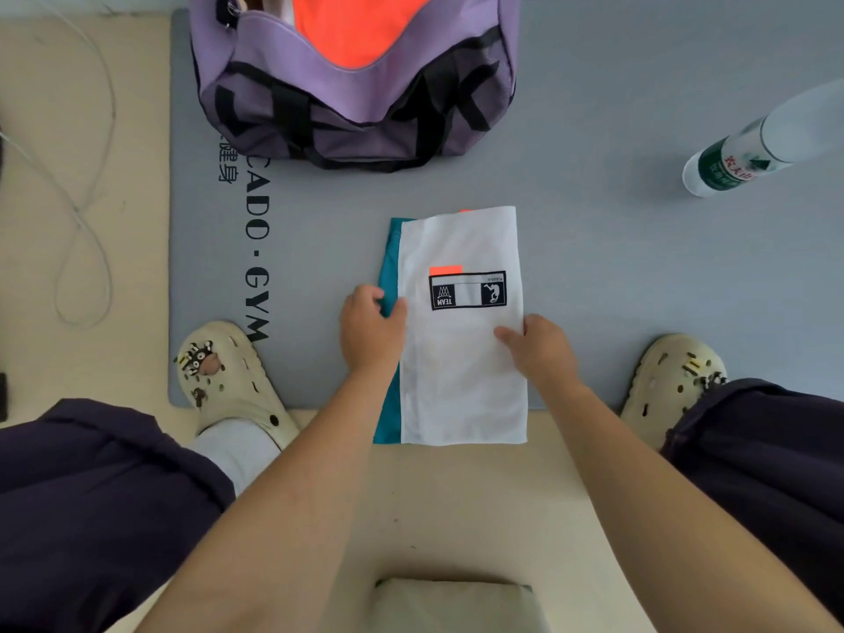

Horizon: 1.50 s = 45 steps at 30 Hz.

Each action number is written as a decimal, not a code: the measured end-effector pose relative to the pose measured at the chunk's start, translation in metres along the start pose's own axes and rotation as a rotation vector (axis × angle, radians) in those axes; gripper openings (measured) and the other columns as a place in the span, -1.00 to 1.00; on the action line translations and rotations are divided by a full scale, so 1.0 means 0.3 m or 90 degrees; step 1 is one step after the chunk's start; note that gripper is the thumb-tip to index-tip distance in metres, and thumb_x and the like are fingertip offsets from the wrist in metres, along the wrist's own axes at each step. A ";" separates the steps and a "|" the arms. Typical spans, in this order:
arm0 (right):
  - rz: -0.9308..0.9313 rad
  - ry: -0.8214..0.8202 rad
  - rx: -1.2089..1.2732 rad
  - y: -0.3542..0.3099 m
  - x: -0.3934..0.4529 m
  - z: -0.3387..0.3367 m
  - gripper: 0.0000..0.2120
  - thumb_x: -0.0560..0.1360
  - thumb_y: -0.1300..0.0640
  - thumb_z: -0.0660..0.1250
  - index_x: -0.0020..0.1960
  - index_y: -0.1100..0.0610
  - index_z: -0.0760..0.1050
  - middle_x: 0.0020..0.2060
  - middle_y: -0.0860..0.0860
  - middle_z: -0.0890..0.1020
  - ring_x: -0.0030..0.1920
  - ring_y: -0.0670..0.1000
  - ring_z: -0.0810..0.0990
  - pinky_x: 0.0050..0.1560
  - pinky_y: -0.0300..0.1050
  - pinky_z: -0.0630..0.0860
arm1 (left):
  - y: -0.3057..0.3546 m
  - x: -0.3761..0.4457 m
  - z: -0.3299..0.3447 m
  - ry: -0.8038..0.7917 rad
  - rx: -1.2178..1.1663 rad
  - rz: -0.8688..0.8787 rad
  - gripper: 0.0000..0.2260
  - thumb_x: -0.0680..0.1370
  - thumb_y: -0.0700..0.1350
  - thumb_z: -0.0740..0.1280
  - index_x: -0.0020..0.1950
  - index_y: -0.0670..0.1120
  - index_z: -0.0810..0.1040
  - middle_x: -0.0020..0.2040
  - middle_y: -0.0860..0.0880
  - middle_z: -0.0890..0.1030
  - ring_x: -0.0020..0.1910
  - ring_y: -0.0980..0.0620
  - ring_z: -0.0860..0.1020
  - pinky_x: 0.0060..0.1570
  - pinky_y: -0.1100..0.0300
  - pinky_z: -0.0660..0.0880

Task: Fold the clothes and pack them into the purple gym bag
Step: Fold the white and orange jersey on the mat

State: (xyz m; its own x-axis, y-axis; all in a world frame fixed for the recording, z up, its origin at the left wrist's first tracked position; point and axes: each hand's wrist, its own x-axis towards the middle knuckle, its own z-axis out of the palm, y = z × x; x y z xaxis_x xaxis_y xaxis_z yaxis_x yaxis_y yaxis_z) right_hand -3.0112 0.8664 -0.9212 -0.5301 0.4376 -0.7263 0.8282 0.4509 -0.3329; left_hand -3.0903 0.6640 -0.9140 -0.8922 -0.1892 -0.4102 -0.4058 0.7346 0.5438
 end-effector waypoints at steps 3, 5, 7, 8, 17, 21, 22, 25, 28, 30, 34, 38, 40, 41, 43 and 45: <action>0.000 -0.006 -0.009 0.003 0.010 0.000 -0.76 0.53 -0.06 0.32 -0.12 0.10 0.39 -0.19 0.00 0.52 -0.14 0.11 0.51 -0.20 -0.09 0.34 | 0.102 0.131 0.008 -0.036 -0.066 -0.039 -0.71 0.47 0.02 0.41 0.11 -0.09 0.51 0.02 -0.02 0.58 -0.04 -0.04 0.54 -0.06 0.13 0.47; -0.016 0.028 -0.003 -0.004 0.013 -0.003 -0.72 0.50 -0.06 0.37 -0.08 0.11 0.36 -0.18 0.00 0.51 -0.13 0.12 0.51 -0.22 -0.08 0.34 | 0.139 0.214 0.004 -0.069 -0.029 -0.099 -0.73 0.43 0.07 0.42 -0.04 -0.06 0.46 -0.08 0.00 0.56 -0.16 -0.03 0.51 -0.25 0.18 0.40; -0.052 0.099 -0.003 -0.024 0.013 -0.008 -0.64 0.47 -0.06 0.42 -0.04 0.11 0.29 -0.12 0.03 0.48 -0.15 0.11 0.46 -0.23 -0.06 0.33 | 0.147 0.269 -0.007 -0.149 0.060 -0.121 -0.69 0.40 0.10 0.43 -0.21 -0.08 0.41 -0.25 -0.01 0.51 -0.32 -0.03 0.47 -0.41 0.19 0.30; -0.079 0.131 -0.004 -0.040 0.016 -0.009 -0.61 0.46 -0.06 0.43 -0.04 0.10 0.25 -0.11 0.03 0.46 -0.15 0.11 0.44 -0.23 -0.05 0.32 | 0.145 0.283 -0.015 -0.201 0.098 -0.119 -0.66 0.40 0.13 0.44 -0.27 -0.09 0.41 -0.31 -0.01 0.49 -0.35 -0.03 0.46 -0.41 0.18 0.31; -0.307 0.037 -0.146 -0.172 0.079 0.021 -0.25 0.38 -0.15 0.46 0.45 -0.31 0.15 0.08 -0.04 0.38 -0.08 0.03 0.51 -0.23 -0.14 0.40 | 0.060 0.242 -0.051 -0.241 0.314 0.003 -0.51 0.46 0.24 0.35 -0.43 -0.10 0.34 -0.42 -0.05 0.43 -0.42 -0.07 0.43 -0.41 0.18 0.27; -0.294 0.040 -0.170 -0.176 0.095 0.028 -0.23 0.38 -0.13 0.47 0.46 -0.30 0.14 0.16 0.00 0.39 0.02 0.08 0.54 -0.19 -0.12 0.42 | 0.059 0.211 -0.041 -0.254 -0.133 -0.119 -0.75 0.46 0.02 0.43 -0.23 -0.11 0.48 -0.29 -0.10 0.49 -0.30 -0.03 0.41 -0.25 0.16 0.31; -0.297 0.042 -0.172 -0.175 0.094 0.031 -0.23 0.38 -0.13 0.47 0.46 -0.30 0.14 0.17 0.01 0.39 0.03 0.08 0.54 -0.19 -0.11 0.43 | 0.065 0.204 -0.043 -0.268 -0.262 -0.184 -0.81 0.48 0.00 0.42 -0.14 -0.12 0.54 -0.22 -0.09 0.59 -0.25 -0.02 0.49 -0.20 0.16 0.39; -0.298 0.047 -0.177 -0.173 0.092 0.035 -0.23 0.38 -0.13 0.47 0.46 -0.30 0.13 0.17 0.02 0.38 0.06 0.10 0.53 -0.16 -0.06 0.51 | 0.075 0.196 -0.051 -0.387 -0.421 -0.292 -0.79 0.54 -0.02 0.38 0.07 -0.12 0.63 -0.08 -0.02 0.72 -0.13 0.01 0.67 -0.16 0.21 0.57; -0.298 0.049 -0.182 -0.171 0.096 0.037 -0.24 0.40 -0.13 0.46 0.47 -0.30 0.12 0.18 0.02 0.37 0.07 0.10 0.52 -0.16 -0.08 0.48 | 0.079 0.213 -0.059 -0.436 -0.396 -0.267 -0.73 0.53 -0.04 0.41 0.13 -0.19 0.61 0.01 -0.08 0.71 -0.02 -0.05 0.68 -0.02 0.12 0.59; -0.302 0.052 -0.184 -0.170 0.096 0.037 -0.24 0.40 -0.13 0.45 0.47 -0.30 0.12 0.17 0.02 0.37 0.07 0.11 0.53 -0.18 -0.10 0.45 | 0.084 0.224 -0.059 -0.340 -0.485 -0.263 -0.77 0.52 -0.13 0.44 0.10 -0.20 0.52 -0.04 -0.09 0.68 -0.08 -0.06 0.65 -0.09 0.13 0.58; -0.306 0.052 -0.185 -0.170 0.094 0.038 -0.25 0.40 -0.12 0.45 0.46 -0.29 0.12 0.17 0.02 0.37 0.04 0.11 0.53 -0.19 -0.09 0.46 | 0.113 0.249 -0.062 -0.226 -0.666 -0.277 -0.60 0.51 -0.28 0.42 0.28 -0.05 0.41 -0.05 -0.09 0.64 -0.22 0.05 0.64 -0.24 0.20 0.57; -0.307 0.048 -0.186 -0.171 0.097 0.036 -0.24 0.39 -0.12 0.46 0.46 -0.28 0.13 0.17 0.03 0.38 0.04 0.12 0.54 -0.18 -0.09 0.47 | 0.134 0.286 -0.079 -0.251 -0.708 -0.246 -0.48 0.49 -0.38 0.39 0.36 -0.01 0.38 -0.04 -0.14 0.65 -0.16 0.02 0.66 -0.16 0.20 0.58; -0.302 0.046 -0.184 -0.170 0.099 0.038 -0.24 0.39 -0.12 0.46 0.46 -0.29 0.13 0.17 0.02 0.38 0.04 0.12 0.54 -0.19 -0.10 0.45 | 0.136 0.304 -0.091 -0.206 -0.675 -0.209 -0.49 0.47 -0.44 0.36 0.31 0.00 0.43 -0.10 -0.11 0.58 -0.20 0.03 0.59 -0.14 0.25 0.54; -0.301 0.046 -0.182 -0.170 0.100 0.038 -0.24 0.39 -0.12 0.46 0.45 -0.29 0.12 0.17 0.02 0.38 0.04 0.11 0.54 -0.19 -0.10 0.45 | 0.135 0.313 -0.097 -0.167 -0.642 -0.195 -0.50 0.46 -0.46 0.34 0.29 0.00 0.45 -0.12 -0.09 0.54 -0.23 0.05 0.54 -0.16 0.27 0.51; -0.300 0.047 -0.178 -0.167 0.102 0.041 -0.23 0.38 -0.12 0.46 0.45 -0.30 0.12 0.17 0.02 0.38 0.04 0.11 0.54 -0.19 -0.11 0.44 | 0.122 0.327 -0.106 -0.080 -0.531 -0.170 -0.52 0.45 -0.45 0.33 0.26 -0.01 0.49 -0.15 -0.03 0.49 -0.25 0.08 0.49 -0.19 0.31 0.49; -0.299 0.047 -0.176 -0.167 0.103 0.043 -0.23 0.38 -0.13 0.46 0.45 -0.30 0.12 0.16 0.01 0.38 0.04 0.10 0.53 -0.19 -0.12 0.43 | 0.097 0.324 -0.108 -0.013 -0.390 -0.140 -0.59 0.48 -0.38 0.34 0.22 0.01 0.52 -0.15 0.02 0.51 -0.25 0.10 0.49 -0.28 0.37 0.47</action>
State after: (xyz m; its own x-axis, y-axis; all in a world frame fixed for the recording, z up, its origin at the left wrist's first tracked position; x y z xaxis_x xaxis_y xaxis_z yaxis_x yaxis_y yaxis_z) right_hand -3.0667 0.8473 -0.9348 -0.8509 0.1887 -0.4903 0.4260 0.7940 -0.4337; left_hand -3.1953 0.6459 -0.9145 -0.7743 -0.2759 -0.5695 -0.6230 0.1743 0.7626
